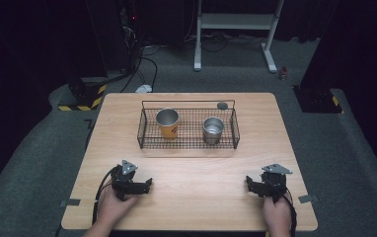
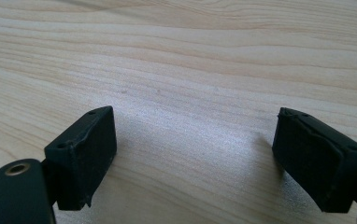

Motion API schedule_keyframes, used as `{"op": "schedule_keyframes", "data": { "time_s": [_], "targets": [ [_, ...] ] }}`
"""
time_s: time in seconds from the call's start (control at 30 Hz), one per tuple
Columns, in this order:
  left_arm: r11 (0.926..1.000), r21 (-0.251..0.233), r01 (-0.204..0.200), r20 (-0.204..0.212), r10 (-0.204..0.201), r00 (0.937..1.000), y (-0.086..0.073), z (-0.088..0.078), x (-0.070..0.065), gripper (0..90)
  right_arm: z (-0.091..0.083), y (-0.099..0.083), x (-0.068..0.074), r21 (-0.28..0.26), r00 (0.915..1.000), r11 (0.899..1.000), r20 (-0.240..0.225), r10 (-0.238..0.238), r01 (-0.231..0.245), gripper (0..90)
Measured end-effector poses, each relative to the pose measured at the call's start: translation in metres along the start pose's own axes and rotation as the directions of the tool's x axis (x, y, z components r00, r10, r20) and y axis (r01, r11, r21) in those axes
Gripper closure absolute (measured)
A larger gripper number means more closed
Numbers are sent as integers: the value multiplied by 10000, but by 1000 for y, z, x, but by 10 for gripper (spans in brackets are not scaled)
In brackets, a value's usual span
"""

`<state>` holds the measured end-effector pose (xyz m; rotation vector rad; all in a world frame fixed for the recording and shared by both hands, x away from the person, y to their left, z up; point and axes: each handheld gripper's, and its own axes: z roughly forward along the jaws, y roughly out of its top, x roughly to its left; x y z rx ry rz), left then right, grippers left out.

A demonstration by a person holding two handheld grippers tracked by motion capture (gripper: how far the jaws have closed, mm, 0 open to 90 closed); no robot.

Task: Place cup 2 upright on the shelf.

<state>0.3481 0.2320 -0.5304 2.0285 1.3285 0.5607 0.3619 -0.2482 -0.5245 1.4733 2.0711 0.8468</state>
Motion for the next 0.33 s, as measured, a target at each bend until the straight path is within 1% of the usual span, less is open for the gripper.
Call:
{"op": "schedule_keyframes", "data": {
  "time_s": [0.33],
  "targets": [
    [10000, 32, -40, 7, 40, 10000, 0, 0, 0, 7, 0, 0, 0, -2, 10000, 10000, 6, -6, 6, 136]
  ]
}}
